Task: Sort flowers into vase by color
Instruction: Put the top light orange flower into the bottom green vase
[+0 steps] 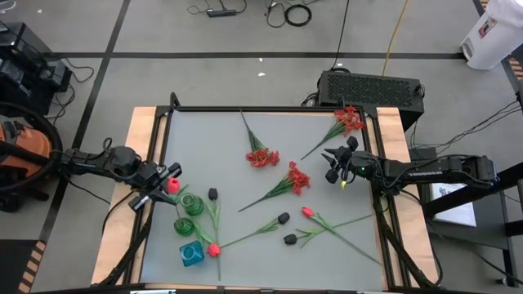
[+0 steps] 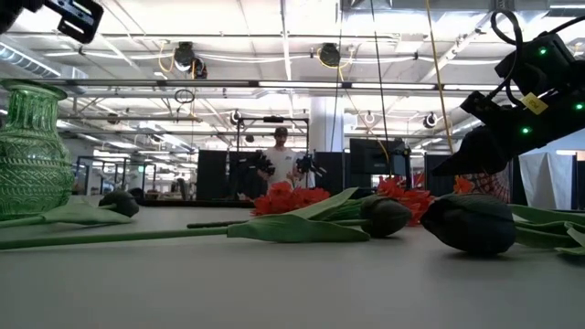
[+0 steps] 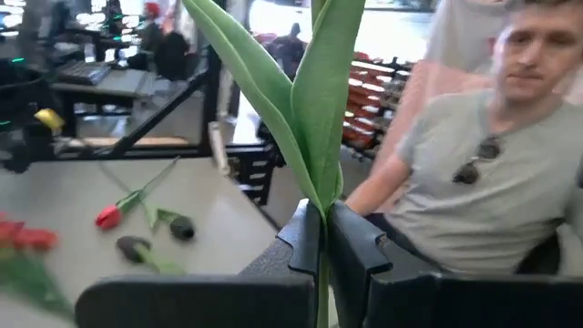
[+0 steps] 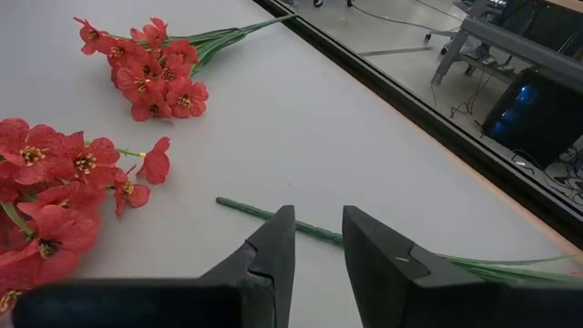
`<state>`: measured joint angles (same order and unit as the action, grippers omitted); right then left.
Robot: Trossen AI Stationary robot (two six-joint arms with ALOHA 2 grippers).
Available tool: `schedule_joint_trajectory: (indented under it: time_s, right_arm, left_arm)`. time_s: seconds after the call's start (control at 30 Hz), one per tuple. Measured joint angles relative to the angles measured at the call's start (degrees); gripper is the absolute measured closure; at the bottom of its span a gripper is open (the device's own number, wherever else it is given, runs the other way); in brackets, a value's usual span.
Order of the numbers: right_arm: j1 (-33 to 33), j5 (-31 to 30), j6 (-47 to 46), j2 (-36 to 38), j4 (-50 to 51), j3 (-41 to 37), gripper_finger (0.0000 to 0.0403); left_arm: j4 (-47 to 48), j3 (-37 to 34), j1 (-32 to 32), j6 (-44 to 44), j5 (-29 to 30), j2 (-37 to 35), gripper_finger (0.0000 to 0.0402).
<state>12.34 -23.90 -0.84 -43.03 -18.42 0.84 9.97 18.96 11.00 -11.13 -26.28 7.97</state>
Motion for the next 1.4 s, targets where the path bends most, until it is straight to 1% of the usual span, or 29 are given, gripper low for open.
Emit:
schedule_joint_trajectory:
  time_s: [0.1, 0.2, 0.37, 0.83, 0.93, 1.1, 1.2, 1.3, 1.4]
  right_arm:
    - [0.00, 0.02, 0.01, 0.01, 0.00, 0.00, 0.0316]
    - [0.00, 0.02, 0.01, 0.00, -0.02, 0.00, 0.0316]
    - [0.00, 0.00, 0.02, 0.01, -0.02, 0.00, 0.0316]
    - [0.00, 0.01, 0.01, -0.01, -0.02, 0.00, 0.0316]
    - [0.00, 0.00, -0.01, 0.01, -0.02, 0.00, 0.0316]
    - [0.00, 0.01, -0.01, 0.01, -0.02, 0.00, 0.0316]
    - [0.00, 0.01, 0.00, -0.01, -0.02, 0.00, 0.0316]
    - [0.00, 0.02, 0.00, 0.00, -0.02, 0.00, 0.0316]
    - [0.00, 0.02, 0.02, -0.02, -0.02, 0.00, 0.0316]
  left_arm:
    - [0.24, 0.00, -0.02, -0.09, 1.32, 0.17, 0.0389]
    - [0.33, 0.00, -0.02, -0.13, 1.31, 0.17, 0.0389]
    - [3.52, 0.00, -0.02, -0.38, 1.52, 0.17, 0.0388]
    - [4.95, 0.00, -0.04, -1.16, 1.71, 0.16, 0.0385]
    - [5.04, 0.00, -0.04, -3.36, 1.71, 0.17, 0.0364]
    - [6.18, 0.00, -0.04, -5.49, 1.71, 0.17, 0.0305]
    - [7.09, 0.00, -0.04, -8.10, 1.13, 0.17, 0.0276]
    - [8.10, 0.00, -0.04, -9.84, -1.05, 0.17, 0.0261]
    - [9.29, 0.02, -0.04, -11.66, -3.96, 0.15, 0.0257]
